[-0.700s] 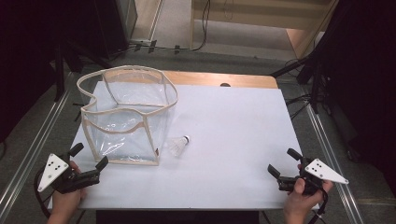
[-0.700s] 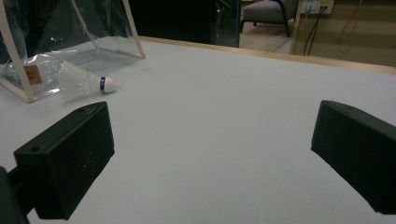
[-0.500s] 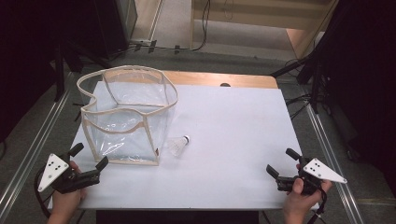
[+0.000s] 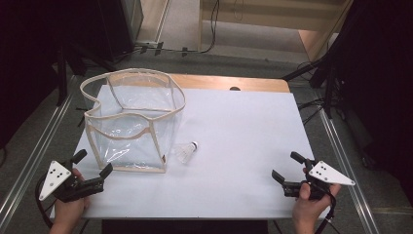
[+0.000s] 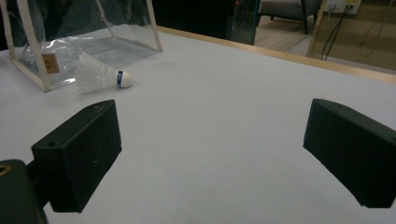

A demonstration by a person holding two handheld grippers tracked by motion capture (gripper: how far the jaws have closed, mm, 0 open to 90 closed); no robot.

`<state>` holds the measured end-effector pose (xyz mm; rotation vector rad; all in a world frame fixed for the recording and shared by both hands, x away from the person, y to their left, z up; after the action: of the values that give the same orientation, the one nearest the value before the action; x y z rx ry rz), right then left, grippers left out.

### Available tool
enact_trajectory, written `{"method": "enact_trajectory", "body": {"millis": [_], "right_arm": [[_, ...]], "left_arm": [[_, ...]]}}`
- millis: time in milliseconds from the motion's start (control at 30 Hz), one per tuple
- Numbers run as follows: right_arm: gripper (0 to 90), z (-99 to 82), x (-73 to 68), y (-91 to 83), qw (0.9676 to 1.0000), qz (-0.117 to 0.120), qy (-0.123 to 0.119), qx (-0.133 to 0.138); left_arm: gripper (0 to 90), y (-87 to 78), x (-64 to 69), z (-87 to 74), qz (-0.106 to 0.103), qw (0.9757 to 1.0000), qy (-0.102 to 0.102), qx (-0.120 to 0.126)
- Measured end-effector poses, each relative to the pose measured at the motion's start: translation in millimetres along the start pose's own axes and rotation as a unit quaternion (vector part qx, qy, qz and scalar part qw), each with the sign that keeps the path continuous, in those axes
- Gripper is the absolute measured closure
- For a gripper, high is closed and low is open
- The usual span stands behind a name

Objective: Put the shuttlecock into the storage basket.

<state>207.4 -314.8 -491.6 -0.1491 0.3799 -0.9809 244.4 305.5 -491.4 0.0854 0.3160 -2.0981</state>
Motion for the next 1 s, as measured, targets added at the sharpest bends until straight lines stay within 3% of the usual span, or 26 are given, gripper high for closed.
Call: {"method": "enact_trajectory", "body": {"millis": [300, 467, 567, 633, 733, 867, 1000], "right_arm": [[3.6, 11.7, -13.9, 18.1, 0.9989, 0.029, -0.02, -0.03], [5.0, 22.1, -21.3, 26.3, 0.998, 0.058, -0.013, -0.023], [12.9, 29.0, -26.3, 31.8, 0.9975, 0.066, -0.017, -0.022], [13.0, 33.0, -29.3, 36.7, 0.9966, 0.075, -0.022, -0.025], [22.1, 37.8, -34.2, 43.2, 0.9965, 0.072, -0.031, -0.028], [25.5, 42.4, -38.3, 48.7, 0.9957, 0.077, -0.04, -0.033], [35.8, 50.3, -43.3, 57.0, 0.9945, 0.085, -0.046, -0.041]], "left_arm": [[2.1, -0.6, 0.0, -0.2, 0.0, 1.0, 0.001, 0.001], [2.1, -0.6, -0.1, -0.1, 0.0, 1.0, 0.001, 0.001], [2.1, -0.6, 0.0, -0.1, 0.0, 1.0, 0.001, 0.0], [2.2, -0.6, 0.1, -0.1, 0.001, 1.0, 0.001, 0.0], [2.1, -0.6, 0.0, -0.1, 0.0, 1.0, 0.001, 0.002], [2.1, -0.7, -0.2, -0.2, -0.001, 1.0, 0.0, 0.002], [2.1, -0.6, -0.2, -0.2, -0.001, 1.0, 0.0, 0.002]]}}
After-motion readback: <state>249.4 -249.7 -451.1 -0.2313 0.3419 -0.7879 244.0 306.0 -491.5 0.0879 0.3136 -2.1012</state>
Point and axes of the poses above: each handheld gripper's, and its own axes: y roughly forward along the jaws, z roughly out of its top, x roughly to its right, the point moved 2 cm from there along y, roughly forward along the jaws, and after that the axes turned 12 degrees about y, right-handed, at the moved point
